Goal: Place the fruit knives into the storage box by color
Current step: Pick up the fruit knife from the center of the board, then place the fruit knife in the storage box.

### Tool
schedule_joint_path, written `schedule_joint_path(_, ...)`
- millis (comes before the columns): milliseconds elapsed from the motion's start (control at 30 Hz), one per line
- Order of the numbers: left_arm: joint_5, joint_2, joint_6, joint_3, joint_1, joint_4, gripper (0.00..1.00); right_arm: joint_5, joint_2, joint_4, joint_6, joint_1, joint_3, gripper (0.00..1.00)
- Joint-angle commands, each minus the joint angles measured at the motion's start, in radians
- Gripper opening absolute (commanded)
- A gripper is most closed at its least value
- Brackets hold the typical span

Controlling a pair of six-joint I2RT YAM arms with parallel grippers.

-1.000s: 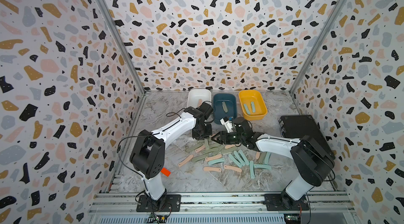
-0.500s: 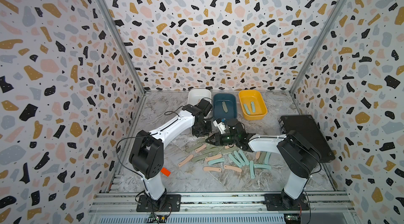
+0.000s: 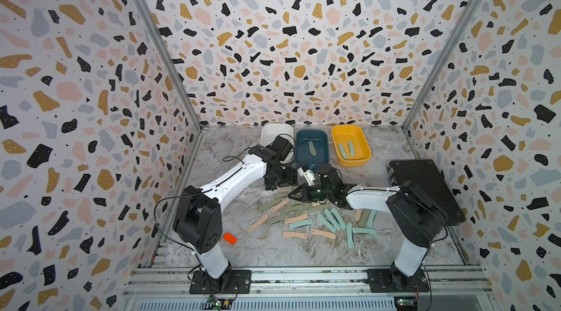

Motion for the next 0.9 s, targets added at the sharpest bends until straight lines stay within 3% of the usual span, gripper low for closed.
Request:
schedule_joint_path(0,-0.022,-0.079,0.047,0.028,0.034,-0.034,0.99,0.048,-0.072,-0.273,-0.141,-0.089,0.116,0.02)
schedule_joint_path(100,-0.031,-0.107,0.07,0.029,0.065,-0.043,0.99,0.099,-0.037,-0.452,-0.222,-0.167,0.232,0.01)
schedule_joint_path(233,-0.022,-0.097,0.11,0.03,0.097,-0.06,0.99,0.146,0.056,-0.526,-0.246,-0.226,0.396,0.0)
schedule_joint_path(500,0.014,-0.071,0.142,-0.007,0.146,-0.058,0.99,0.332,0.298,-0.85,-0.418,-0.252,0.812,0.01)
schedule_joint_path(867,0.043,-0.07,0.151,-0.073,0.169,-0.036,0.99,0.462,0.561,-1.009,-0.534,-0.253,1.158,0.03)
